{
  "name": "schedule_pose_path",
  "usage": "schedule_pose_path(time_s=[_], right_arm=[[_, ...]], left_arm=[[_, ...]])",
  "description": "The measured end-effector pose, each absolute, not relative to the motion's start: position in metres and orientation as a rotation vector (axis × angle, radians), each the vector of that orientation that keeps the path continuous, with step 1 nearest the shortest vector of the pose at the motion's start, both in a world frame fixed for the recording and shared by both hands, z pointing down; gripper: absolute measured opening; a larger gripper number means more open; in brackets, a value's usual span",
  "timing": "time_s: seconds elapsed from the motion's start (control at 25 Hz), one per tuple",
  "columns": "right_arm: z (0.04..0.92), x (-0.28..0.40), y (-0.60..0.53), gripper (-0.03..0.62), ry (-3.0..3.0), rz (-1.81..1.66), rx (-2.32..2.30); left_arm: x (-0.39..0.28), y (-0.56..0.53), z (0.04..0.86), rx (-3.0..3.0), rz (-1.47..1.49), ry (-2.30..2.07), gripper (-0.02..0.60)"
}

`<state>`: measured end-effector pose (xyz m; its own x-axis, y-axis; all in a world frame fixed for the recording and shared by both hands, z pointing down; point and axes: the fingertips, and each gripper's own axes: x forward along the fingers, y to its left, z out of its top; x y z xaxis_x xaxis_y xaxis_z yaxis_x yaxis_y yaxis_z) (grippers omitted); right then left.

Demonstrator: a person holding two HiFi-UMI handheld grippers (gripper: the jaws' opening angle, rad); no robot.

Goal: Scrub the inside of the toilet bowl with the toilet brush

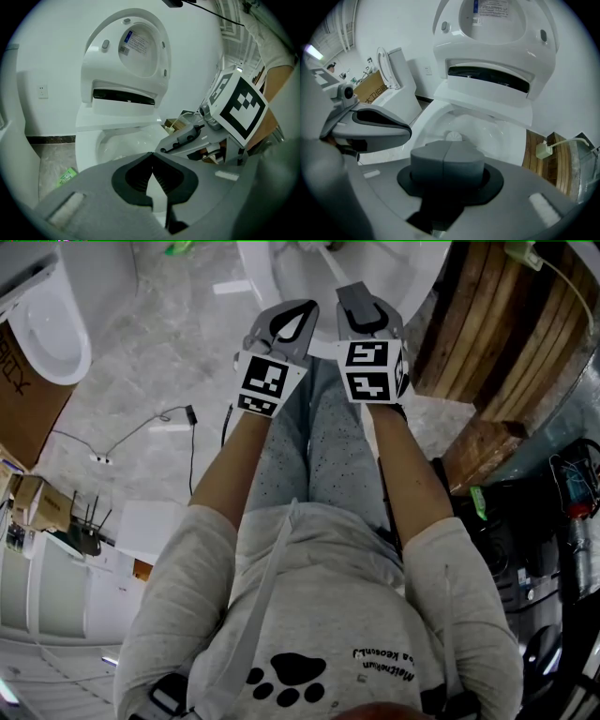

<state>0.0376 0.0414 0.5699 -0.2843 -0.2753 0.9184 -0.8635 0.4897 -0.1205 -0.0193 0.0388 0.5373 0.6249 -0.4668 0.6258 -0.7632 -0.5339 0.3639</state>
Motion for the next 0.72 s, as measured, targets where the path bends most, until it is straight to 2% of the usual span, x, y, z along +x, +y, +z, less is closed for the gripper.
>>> schedule_pose_path(time_s=[0.72], right_arm=[[0.581, 0.061, 0.014, 0.152, -1.807, 0.803, 0.994]], left_arm=[[-0.001, 0.029, 0.545, 2.226, 0.627, -0.924, -0.002]])
